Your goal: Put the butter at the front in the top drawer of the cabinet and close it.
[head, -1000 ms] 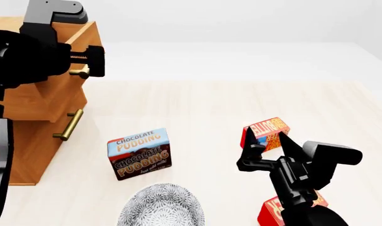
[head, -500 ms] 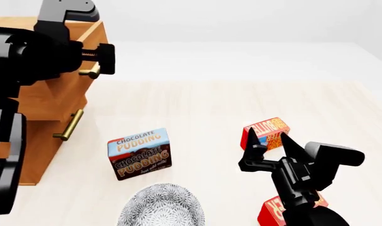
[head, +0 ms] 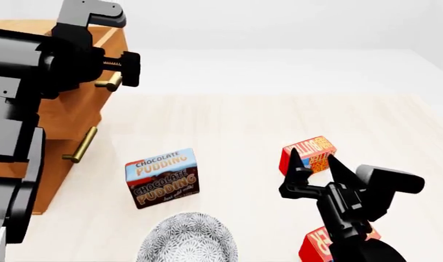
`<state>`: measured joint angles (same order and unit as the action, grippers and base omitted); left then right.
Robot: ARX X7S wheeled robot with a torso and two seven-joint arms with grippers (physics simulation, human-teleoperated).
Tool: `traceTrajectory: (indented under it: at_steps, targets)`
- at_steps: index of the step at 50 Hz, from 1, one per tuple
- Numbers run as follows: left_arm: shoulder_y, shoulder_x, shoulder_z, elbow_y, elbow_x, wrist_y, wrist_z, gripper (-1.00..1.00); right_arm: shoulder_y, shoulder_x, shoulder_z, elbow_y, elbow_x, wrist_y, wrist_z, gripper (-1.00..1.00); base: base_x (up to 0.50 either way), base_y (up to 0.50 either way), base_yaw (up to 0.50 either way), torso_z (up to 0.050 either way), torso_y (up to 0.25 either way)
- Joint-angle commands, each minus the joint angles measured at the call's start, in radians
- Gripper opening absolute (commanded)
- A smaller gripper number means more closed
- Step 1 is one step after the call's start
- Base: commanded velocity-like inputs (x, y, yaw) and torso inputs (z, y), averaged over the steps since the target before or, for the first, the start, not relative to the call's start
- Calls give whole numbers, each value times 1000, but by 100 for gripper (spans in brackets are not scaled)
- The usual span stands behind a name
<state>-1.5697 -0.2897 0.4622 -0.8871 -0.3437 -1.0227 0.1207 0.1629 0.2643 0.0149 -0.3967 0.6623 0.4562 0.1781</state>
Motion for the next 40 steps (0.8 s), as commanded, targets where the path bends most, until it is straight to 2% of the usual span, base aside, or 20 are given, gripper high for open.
traceTrajectory:
  at_steps: [1, 40]
  targets:
    - [18, 54, -14, -34, -121, 21, 66, 100, -5, 3, 5, 8, 6, -12, -2, 100, 11, 0, -3, 0, 0]
    - [52, 53, -46, 108, -180, -47, 45, 100, -8, 18, -7, -9, 21, -12, 17, 100, 0, 0, -3, -1, 0]
